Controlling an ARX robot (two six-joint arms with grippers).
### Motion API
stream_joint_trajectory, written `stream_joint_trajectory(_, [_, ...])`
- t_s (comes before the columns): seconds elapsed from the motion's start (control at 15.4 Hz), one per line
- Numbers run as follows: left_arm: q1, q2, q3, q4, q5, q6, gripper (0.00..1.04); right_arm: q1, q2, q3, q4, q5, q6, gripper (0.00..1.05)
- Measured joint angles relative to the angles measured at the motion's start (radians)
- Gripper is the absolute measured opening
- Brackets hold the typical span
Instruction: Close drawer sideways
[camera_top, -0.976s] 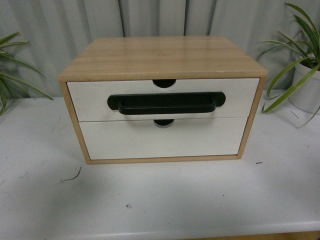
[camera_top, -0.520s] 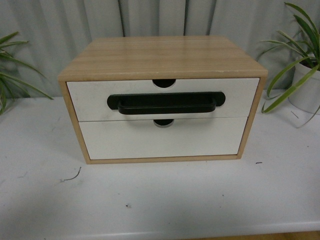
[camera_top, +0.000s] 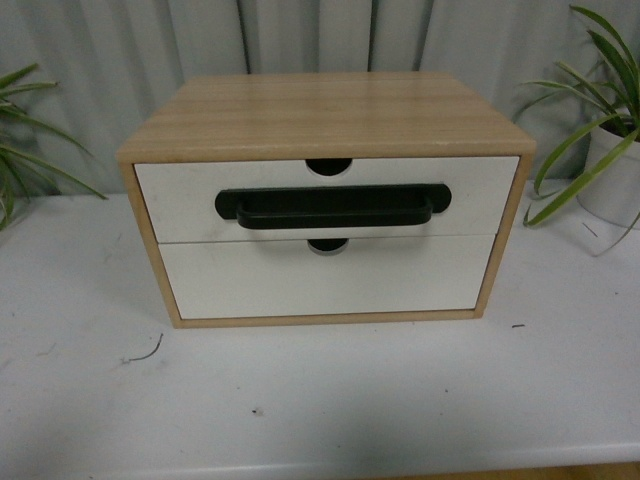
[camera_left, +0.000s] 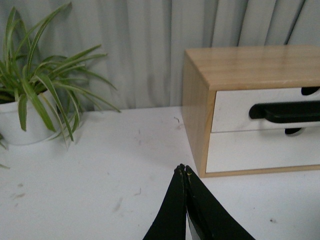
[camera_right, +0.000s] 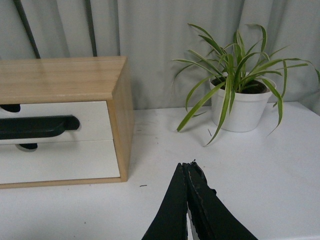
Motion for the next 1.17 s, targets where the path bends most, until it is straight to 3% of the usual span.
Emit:
stream_joint_trajectory(0.33, [0.0, -0.003, 0.0, 0.006, 0.004, 0.0, 0.02, 0.0, -0.073, -0.022, -0.032, 0.0, 0.0, 0.02])
stream_joint_trajectory(0.39, [0.0, -0.003, 0.0, 0.006, 0.004, 0.0, 0.02, 0.0, -0.1, -0.021, -0.074, 0.0, 0.0, 0.02])
stream_joint_trajectory(0.46, [0.0, -0.003, 0.0, 0.006, 0.003, 0.0, 0.02, 0.0, -0.209, -0.021, -0.216, 0.0, -0.001, 0.02])
stream_joint_trajectory(0.98, [0.0, -0.003, 0.0, 0.006, 0.004, 0.0, 0.02, 0.0, -0.242, -0.021, -0.211, 0.0, -0.001, 0.02])
stream_joint_trajectory(1.04, [0.0, -0.003, 0.0, 0.006, 0.004, -0.001, 0.03, 0.0, -0.242, -0.021, -0.211, 0.0, -0.001, 0.07])
stream_joint_trajectory(1.17, [0.0, -0.003, 0.0, 0.006, 0.004, 0.0, 0.26, 0.0, -0.242, -0.021, -0.211, 0.0, -0.001, 0.32])
